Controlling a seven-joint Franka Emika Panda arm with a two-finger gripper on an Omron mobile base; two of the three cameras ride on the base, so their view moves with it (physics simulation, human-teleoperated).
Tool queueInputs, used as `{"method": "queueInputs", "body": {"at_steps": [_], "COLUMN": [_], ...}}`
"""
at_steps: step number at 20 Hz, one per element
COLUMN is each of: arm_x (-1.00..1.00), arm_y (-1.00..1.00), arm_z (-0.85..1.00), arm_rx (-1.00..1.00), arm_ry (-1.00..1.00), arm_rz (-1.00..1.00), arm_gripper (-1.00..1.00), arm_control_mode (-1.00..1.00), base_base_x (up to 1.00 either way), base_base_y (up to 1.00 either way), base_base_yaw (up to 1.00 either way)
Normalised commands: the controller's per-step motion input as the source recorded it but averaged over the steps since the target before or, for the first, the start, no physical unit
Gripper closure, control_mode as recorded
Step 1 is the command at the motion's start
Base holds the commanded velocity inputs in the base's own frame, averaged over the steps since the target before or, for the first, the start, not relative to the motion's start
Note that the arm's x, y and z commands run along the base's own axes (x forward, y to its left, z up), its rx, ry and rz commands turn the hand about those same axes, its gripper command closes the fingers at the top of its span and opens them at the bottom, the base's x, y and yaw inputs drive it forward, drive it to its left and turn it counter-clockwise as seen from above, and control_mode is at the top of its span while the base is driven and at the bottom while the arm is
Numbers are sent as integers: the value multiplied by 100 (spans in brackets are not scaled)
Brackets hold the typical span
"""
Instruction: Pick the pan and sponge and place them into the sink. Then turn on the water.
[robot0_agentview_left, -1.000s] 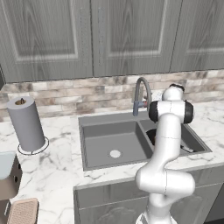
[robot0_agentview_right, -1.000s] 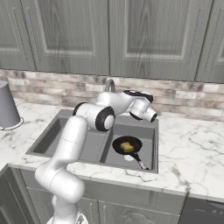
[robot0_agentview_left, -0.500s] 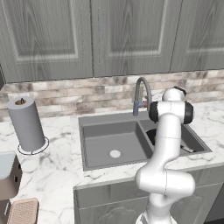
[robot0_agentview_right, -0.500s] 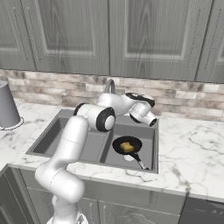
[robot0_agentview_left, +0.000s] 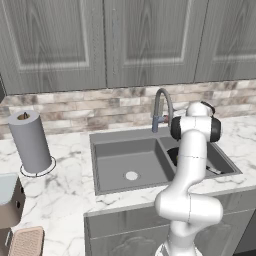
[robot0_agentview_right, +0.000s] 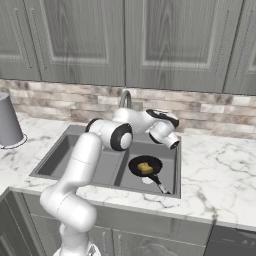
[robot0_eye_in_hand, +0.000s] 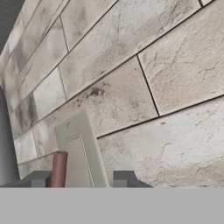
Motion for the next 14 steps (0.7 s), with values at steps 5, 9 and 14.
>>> {"method": "queueInputs", "body": {"at_steps": [5, 9, 14], "arm_x": [0, 0, -23], "arm_y": [-48, -39, -20], "arm_z": [-44, -36, -1], "arm_rx": [0, 0, 4], "arm_ry": [0, 0, 0], "arm_rz": [-5, -3, 0], "arm_gripper": [100, 100, 100], "arm_control_mode": [-100, -100, -100], "base_base_x": [0, 0, 0], "base_base_y": [0, 0, 0], "base_base_yaw": [0, 0, 0]}}
